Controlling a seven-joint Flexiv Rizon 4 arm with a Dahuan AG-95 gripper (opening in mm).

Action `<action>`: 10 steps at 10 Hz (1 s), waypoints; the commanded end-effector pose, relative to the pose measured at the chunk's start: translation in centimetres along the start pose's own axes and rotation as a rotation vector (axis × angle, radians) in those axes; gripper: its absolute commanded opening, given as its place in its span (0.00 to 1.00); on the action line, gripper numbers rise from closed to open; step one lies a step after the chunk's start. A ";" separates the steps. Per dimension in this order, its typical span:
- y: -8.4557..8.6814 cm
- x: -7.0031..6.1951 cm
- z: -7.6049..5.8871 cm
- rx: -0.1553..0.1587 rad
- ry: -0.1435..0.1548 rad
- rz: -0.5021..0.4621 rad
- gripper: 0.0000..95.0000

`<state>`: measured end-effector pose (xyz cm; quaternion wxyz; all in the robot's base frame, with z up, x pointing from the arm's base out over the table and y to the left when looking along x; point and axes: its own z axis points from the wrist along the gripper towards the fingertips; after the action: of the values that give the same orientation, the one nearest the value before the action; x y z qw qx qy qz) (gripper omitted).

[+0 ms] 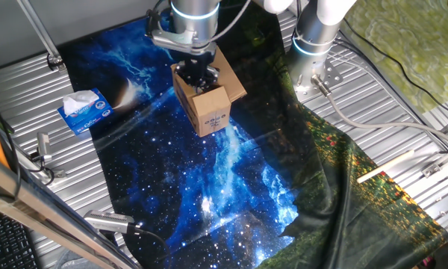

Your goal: Cover the box

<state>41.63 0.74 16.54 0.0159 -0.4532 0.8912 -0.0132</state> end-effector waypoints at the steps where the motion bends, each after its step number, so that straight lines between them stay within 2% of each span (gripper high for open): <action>1: 0.0 0.0 0.1 0.008 -0.010 -0.126 0.20; 5: 0.0 0.0 0.1 0.031 -0.023 -0.222 0.20; 10: 0.0 0.1 0.1 0.053 -0.022 -0.313 0.20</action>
<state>41.64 0.69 16.39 0.0358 -0.5855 0.8092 -0.0339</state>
